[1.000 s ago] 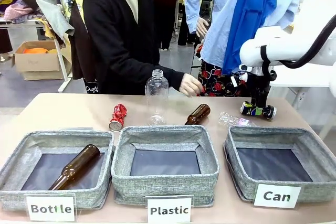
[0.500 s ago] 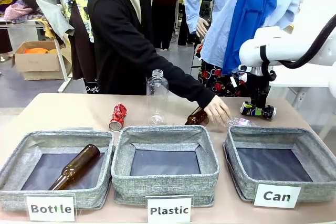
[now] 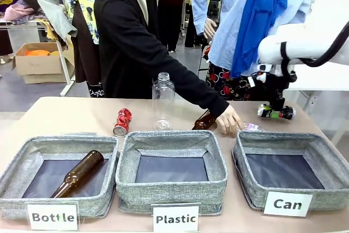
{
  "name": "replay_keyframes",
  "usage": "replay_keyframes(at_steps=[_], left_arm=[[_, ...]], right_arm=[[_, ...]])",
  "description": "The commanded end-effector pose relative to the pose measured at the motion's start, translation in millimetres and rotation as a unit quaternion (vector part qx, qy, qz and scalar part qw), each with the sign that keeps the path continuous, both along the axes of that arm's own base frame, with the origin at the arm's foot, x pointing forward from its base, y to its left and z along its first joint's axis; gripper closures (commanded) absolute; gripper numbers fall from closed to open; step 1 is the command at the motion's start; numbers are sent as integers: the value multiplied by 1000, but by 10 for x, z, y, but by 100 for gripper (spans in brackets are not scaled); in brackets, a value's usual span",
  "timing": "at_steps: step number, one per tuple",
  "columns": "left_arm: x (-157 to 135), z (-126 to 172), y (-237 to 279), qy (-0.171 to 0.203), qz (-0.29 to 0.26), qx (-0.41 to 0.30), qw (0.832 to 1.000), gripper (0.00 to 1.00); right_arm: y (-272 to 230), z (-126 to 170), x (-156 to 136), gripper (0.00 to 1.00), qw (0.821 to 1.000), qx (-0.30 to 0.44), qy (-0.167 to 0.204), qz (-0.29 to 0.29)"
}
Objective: Sort the can waste into the basket.
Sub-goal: Pick up the can waste from the table and place it in the right Fabric basket.
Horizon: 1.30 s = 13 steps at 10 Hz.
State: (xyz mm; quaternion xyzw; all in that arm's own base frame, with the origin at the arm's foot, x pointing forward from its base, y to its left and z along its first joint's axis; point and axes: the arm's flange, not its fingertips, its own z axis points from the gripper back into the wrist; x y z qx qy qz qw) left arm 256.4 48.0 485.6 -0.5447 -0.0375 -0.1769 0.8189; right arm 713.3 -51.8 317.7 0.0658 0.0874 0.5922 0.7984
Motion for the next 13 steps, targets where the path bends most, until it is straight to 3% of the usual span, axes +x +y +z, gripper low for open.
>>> replay_keyframes(at_steps=[1,2,4,7,8,9,10,11,13], left_arm=[[-41,2,19,5,-3,-3,1000,0],[-41,2,19,5,-3,-3,1000,0],[-41,2,19,5,-3,-3,1000,0],[-41,2,19,5,-3,-3,1000,0],[-41,2,19,5,-3,-3,1000,0],[-41,2,19,5,-3,-3,1000,0],[-41,2,19,5,-3,-3,1000,0],[-41,2,19,5,-3,-3,1000,0],[-41,2,19,5,-3,-3,1000,0]], right_arm=[[-425,286,-194,100,996,64,-3,-64],[-860,444,-382,100,983,105,-3,-151],[-1507,536,-722,100,950,161,-8,-269],[-1670,555,-1105,100,919,207,-28,-335],[-1469,636,-1062,100,916,139,-142,-348],[-2022,590,-979,100,927,198,-2,-319],[-1946,625,-955,62,923,189,-49,-331],[-1771,830,-973,62,929,171,-56,-324],[-1471,1362,-1443,62,934,156,-65,-315]])
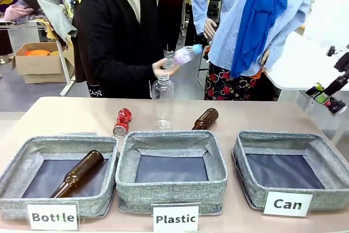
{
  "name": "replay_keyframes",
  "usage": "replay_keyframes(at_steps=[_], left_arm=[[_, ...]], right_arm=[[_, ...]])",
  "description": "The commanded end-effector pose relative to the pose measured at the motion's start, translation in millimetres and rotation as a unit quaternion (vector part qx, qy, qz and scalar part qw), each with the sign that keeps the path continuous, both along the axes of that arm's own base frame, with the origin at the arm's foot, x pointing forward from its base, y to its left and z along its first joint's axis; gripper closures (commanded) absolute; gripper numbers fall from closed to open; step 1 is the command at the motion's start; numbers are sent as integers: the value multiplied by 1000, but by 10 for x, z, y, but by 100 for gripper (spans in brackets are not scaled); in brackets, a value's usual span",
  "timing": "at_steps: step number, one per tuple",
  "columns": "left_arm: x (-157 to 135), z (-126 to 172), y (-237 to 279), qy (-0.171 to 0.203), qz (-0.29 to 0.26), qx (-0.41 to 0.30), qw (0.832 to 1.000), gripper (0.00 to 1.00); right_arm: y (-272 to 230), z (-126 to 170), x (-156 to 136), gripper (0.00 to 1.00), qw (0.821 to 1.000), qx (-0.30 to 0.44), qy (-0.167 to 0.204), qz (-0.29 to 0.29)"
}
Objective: Sort the can waste into the basket.
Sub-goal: Pick up the can waste from the table and place it in the right Fabric basket.
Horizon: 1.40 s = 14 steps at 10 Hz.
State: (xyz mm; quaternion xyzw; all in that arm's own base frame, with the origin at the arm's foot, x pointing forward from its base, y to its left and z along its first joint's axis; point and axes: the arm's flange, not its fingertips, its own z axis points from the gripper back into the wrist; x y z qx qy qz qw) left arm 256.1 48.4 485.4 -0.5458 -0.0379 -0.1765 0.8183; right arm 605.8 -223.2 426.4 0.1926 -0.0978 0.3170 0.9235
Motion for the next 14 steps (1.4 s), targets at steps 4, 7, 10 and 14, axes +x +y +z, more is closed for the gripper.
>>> replay_keyframes(at_steps=[4,7,10,14], left_arm=[[-38,4,14,5,-3,-2,1000,0],[-38,4,14,5,-3,-2,1000,0],[-38,4,14,5,-3,-2,1000,0],[-38,4,14,5,-3,-2,1000,0]], right_arm=[[1244,634,-1491,62,986,-69,43,146],[1800,399,-1922,62,958,-151,-58,238],[1947,399,-1867,62,928,-181,-41,324],[1942,390,-1819,26,918,-175,-32,355]])
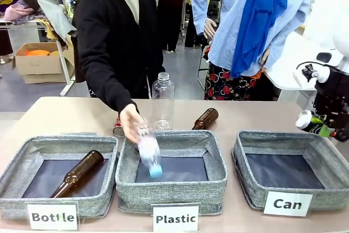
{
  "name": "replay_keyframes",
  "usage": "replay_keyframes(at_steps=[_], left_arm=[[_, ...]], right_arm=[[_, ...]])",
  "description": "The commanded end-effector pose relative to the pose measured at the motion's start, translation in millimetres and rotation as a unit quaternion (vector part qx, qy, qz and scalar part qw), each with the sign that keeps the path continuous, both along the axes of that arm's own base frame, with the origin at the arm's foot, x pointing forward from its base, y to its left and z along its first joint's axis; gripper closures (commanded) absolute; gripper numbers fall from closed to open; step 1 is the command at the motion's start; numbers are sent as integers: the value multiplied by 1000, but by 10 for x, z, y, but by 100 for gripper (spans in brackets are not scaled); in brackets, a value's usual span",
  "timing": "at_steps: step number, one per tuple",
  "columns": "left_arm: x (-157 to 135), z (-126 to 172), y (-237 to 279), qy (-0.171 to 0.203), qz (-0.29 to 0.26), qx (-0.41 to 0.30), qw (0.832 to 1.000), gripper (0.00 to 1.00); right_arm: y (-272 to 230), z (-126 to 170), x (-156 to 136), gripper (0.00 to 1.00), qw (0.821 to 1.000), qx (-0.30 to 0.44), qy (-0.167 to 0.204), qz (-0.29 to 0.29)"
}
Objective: Sort the can waste into the basket.
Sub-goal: Pick up the can waste from the table and place it in the right Fabric basket.
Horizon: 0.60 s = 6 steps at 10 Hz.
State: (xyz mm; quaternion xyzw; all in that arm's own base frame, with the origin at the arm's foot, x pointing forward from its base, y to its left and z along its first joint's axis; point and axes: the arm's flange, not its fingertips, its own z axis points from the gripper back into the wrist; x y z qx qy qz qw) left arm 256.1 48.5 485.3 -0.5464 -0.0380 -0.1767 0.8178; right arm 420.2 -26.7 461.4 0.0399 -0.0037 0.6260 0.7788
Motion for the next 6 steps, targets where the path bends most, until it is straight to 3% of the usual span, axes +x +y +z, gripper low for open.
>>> replay_keyframes(at_steps=[1,6], left_arm=[[-37,5,14,5,-3,-1,1000,0],[-37,5,14,5,-3,-1,1000,0]], right_arm=[[-21,27,36,0,1000,-6,10,25],[-40,34,50,0,1000,-1,19,23]])
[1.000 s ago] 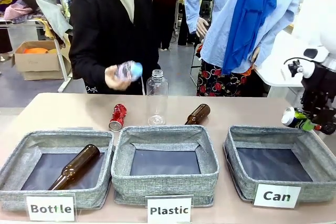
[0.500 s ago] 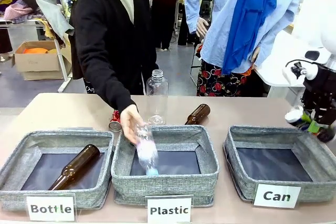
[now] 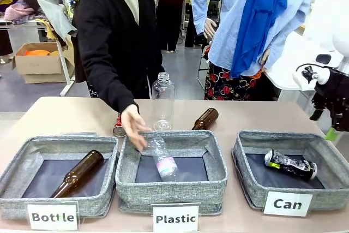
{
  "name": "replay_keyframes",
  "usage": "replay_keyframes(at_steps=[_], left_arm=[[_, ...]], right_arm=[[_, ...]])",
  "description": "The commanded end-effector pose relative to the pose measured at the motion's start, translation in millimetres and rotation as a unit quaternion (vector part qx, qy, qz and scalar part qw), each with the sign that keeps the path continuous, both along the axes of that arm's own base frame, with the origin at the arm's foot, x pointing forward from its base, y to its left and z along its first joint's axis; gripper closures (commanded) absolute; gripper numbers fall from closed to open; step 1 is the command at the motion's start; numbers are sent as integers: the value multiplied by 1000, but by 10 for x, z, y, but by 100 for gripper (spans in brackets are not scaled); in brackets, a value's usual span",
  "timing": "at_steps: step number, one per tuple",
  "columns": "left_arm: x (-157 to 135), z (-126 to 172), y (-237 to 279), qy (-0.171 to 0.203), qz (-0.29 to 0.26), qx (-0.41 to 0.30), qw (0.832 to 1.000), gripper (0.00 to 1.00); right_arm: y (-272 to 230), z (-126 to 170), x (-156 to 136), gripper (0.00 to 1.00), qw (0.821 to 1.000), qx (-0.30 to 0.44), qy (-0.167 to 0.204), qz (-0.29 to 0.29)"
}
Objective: Sort the can waste into the basket.
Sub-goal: Pick up the can waste from the table and place it in the right Fabric basket.
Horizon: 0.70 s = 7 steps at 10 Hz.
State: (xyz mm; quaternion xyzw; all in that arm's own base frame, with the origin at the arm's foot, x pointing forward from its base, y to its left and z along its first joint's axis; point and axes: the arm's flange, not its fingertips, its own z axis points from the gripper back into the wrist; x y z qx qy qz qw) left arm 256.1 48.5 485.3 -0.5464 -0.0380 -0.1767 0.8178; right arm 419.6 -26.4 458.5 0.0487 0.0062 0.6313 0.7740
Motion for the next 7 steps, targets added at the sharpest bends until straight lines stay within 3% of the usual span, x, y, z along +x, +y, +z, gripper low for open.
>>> replay_keyframes(at_steps=[1,3,4,5,6,7], left_arm=[[-37,5,14,5,-3,-1,1000,0],[-37,5,14,5,-3,-1,1000,0],[-37,5,14,5,-3,-1,1000,0],[-37,5,14,5,-3,-1,1000,0],[-37,5,14,5,-3,-1,1000,0],[-37,5,14,5,-3,-1,1000,0]], right_arm=[[-41,59,69,0,1000,7,12,13],[-28,89,135,0,998,51,34,-19],[19,194,281,0,968,186,73,-153],[-47,320,517,0,901,317,136,-263],[-172,368,707,0,848,389,224,-281],[-311,336,924,0,795,450,260,-312]])
